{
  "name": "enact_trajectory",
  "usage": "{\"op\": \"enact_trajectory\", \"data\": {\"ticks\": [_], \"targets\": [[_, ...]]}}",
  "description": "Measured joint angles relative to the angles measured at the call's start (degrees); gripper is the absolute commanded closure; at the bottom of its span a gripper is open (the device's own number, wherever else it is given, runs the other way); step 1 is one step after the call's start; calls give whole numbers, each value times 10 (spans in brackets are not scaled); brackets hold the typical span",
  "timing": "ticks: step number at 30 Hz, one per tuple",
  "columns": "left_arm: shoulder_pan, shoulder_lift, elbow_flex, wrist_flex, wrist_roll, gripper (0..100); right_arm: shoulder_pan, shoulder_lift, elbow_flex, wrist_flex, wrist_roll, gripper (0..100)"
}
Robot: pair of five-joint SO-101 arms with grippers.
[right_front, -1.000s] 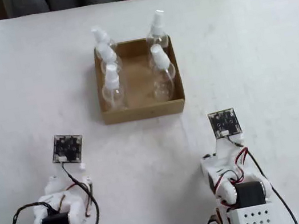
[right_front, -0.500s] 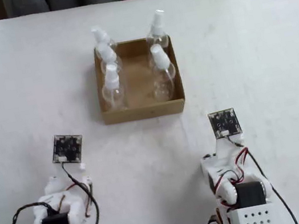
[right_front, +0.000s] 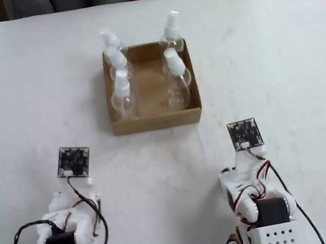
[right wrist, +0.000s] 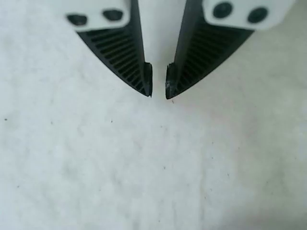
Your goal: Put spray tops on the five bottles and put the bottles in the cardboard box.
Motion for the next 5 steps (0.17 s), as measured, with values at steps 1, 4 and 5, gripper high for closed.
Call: {"op": "enact_trajectory", "data": {"ticks": [1,4,5], "targets": [[0,0,0,0,0,980,0,0,0,0,0,978],[0,0,0,0,0,980,0,0,0,0,0,978],[0,0,0,0,0,980,0,0,0,0,0,978]]}}
